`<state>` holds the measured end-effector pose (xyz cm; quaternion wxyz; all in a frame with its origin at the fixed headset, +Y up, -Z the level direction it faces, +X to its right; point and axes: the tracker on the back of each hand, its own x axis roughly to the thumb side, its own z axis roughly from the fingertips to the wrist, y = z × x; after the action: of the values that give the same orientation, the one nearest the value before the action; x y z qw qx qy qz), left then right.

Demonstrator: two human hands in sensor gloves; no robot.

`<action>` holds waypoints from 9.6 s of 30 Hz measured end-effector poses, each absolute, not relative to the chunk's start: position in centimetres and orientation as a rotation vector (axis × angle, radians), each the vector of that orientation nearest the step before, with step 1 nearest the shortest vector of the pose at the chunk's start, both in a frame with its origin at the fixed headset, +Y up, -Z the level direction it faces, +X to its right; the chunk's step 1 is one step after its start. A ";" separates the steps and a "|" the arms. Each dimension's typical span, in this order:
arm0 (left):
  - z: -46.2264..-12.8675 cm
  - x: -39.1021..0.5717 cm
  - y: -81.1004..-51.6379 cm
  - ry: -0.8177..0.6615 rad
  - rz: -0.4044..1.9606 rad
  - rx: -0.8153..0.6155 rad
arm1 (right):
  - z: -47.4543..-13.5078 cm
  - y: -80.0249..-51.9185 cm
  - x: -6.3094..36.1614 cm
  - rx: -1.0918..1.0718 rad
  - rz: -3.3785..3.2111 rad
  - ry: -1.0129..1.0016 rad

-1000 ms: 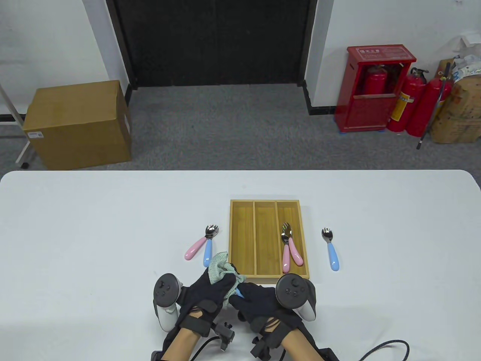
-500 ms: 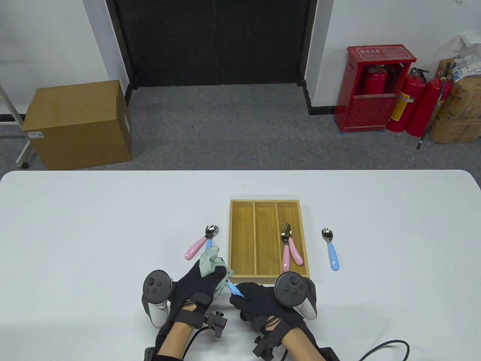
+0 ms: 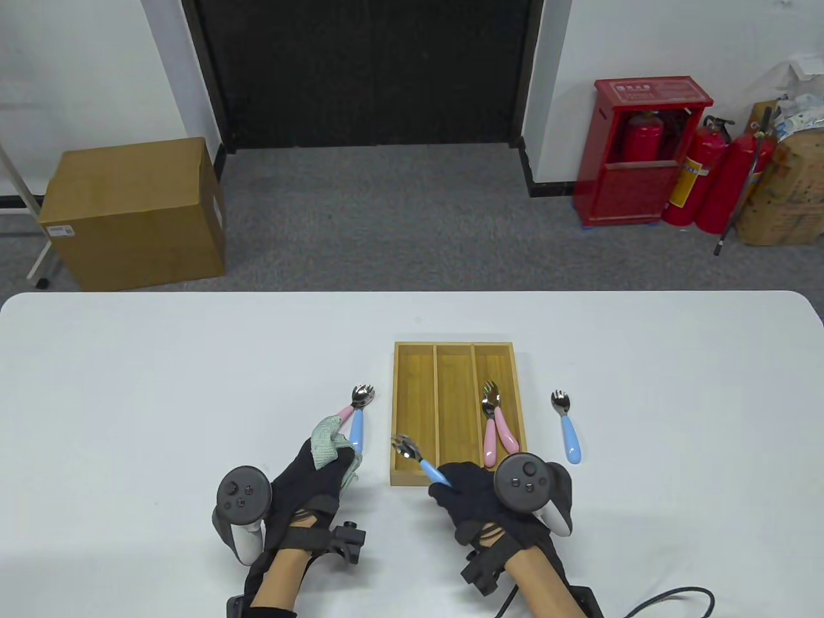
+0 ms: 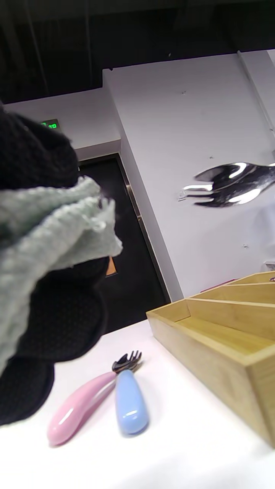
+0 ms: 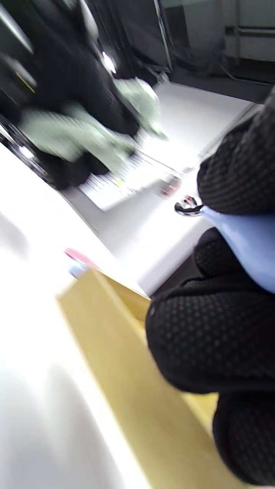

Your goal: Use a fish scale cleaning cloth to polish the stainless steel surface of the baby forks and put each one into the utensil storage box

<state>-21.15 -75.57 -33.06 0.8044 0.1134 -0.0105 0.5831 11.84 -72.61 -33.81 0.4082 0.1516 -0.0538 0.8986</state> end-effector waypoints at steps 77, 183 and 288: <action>-33.8 -19.3 -75.7 -0.159 1.332 0.107 | -43.5 -77.4 25.0 -0.698 2.682 0.222; -33.2 -17.1 -77.5 -0.088 1.729 -0.102 | -31.5 -74.3 4.1 0.540 1.904 0.208; -32.6 -13.4 -77.4 -0.575 1.787 -0.413 | -32.5 -76.2 6.2 0.405 1.521 0.258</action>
<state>-13.44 -77.40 -32.61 0.5728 -0.1760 -0.2454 0.7621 6.20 -76.22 -32.48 0.6986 0.1818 0.1158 0.6823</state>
